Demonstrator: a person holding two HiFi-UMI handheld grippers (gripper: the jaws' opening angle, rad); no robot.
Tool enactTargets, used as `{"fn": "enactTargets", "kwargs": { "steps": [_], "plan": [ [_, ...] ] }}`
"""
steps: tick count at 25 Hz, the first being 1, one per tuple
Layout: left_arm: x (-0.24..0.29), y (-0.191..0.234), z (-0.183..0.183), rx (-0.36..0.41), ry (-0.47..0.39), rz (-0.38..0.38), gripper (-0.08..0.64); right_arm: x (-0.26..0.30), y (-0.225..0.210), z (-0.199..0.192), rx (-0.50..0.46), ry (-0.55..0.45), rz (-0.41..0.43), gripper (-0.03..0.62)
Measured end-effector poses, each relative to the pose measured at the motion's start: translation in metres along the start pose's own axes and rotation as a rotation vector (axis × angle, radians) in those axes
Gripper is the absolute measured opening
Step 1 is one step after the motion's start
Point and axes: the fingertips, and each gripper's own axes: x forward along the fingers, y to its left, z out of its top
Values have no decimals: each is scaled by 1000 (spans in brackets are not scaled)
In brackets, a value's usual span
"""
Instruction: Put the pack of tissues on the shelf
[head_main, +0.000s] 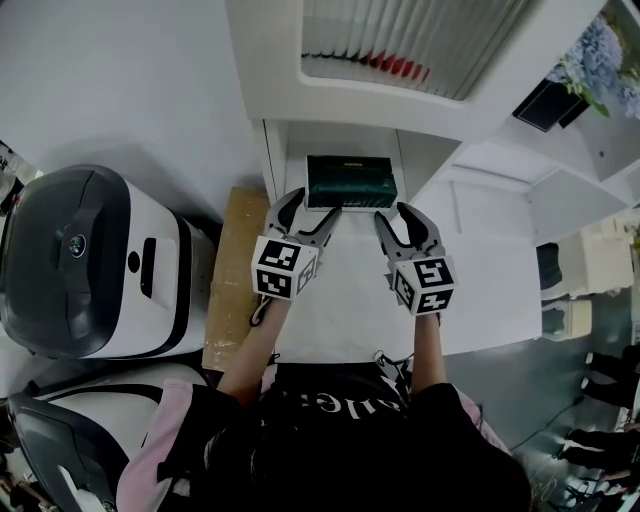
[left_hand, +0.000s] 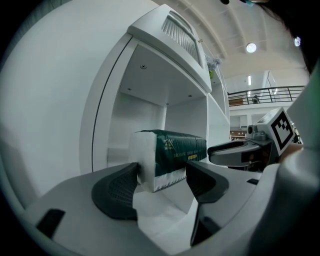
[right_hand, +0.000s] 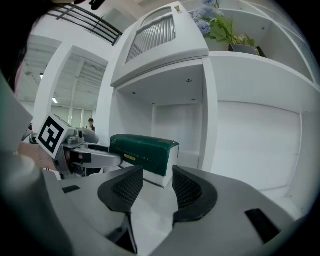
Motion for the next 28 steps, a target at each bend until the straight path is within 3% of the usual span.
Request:
{"fn": "enactTargets", "kwargs": {
  "steps": [15,24,28],
  "plan": [
    [41,-1,4,-45,77,98,304,-25,0,-32,50,44,9,187],
    [57,3,6,-31,104,110,304,-30,8,-36,49,47,44,187],
    [61,3,5,11,114,119,304,-34,9,-35,48,44,50,187]
  ]
}}
